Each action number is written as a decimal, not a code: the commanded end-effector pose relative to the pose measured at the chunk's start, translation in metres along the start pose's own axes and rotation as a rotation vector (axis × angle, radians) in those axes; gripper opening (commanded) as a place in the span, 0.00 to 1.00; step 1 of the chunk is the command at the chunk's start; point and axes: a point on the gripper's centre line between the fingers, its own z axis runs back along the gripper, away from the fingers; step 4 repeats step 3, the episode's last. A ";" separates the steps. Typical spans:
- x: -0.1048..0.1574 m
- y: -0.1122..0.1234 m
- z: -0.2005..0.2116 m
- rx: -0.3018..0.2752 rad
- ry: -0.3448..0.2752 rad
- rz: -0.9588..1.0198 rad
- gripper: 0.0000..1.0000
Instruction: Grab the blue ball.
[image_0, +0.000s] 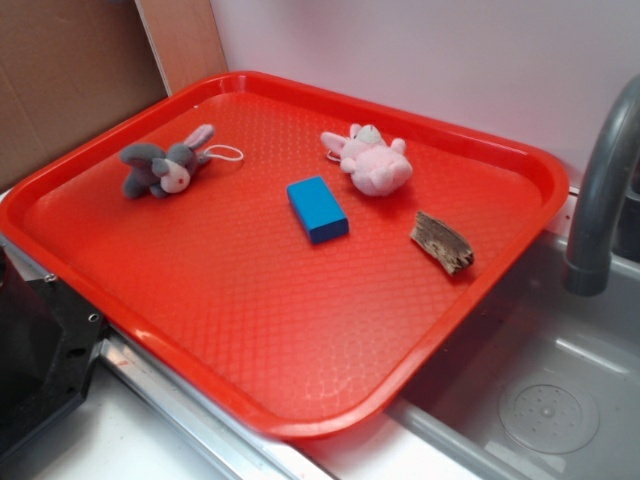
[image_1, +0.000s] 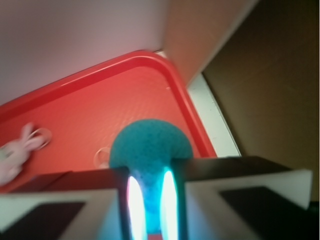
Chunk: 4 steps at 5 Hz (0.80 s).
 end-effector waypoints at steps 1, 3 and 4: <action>-0.023 -0.038 0.063 -0.096 0.025 -0.268 0.00; -0.051 -0.067 0.058 -0.102 0.012 -0.389 0.00; -0.051 -0.067 0.058 -0.102 0.012 -0.389 0.00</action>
